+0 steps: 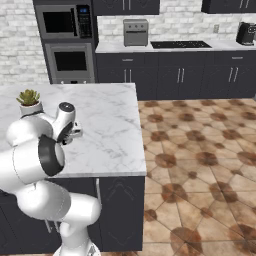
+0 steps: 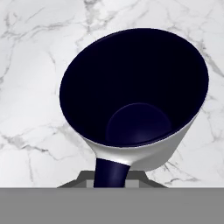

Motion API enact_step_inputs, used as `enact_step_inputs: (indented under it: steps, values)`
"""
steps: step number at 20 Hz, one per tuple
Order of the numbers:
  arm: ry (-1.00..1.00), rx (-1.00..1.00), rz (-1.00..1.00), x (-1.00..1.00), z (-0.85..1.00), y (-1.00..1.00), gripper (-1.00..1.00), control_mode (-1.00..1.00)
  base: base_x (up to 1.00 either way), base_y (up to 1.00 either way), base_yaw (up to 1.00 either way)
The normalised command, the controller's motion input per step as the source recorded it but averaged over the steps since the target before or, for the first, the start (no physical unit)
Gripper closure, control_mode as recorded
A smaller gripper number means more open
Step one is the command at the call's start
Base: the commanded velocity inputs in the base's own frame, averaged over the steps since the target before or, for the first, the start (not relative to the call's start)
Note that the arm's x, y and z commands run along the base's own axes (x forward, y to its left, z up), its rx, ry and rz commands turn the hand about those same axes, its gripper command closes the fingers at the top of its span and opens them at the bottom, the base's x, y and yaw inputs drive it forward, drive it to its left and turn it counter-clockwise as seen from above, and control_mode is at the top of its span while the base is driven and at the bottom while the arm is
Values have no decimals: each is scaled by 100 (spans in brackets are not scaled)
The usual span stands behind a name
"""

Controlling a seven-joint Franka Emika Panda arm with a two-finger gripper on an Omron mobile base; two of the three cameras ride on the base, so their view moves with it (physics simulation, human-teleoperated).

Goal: Clear the mugs and bowl far away from the sink.

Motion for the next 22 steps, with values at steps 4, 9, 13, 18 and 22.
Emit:
enact_step_inputs:
  steps: [4, 9, 13, 18, 22]
  values:
    - [10, -3, 0, 41, -29, 0, 100, -100, 0, 0, 0]
    - [9, -2, 0, 33, -26, 0, 100, -100, 0, 0, 0]
    - [4, -1, 1, 28, -23, 0, 100, -100, 0, 0, 0]
    - [0, -1, 1, 21, -26, 0, -100, -100, 0, 0, 0]
    - [0, 0, 2, 1, -13, 0, -100, -100, 0, 0, 0]
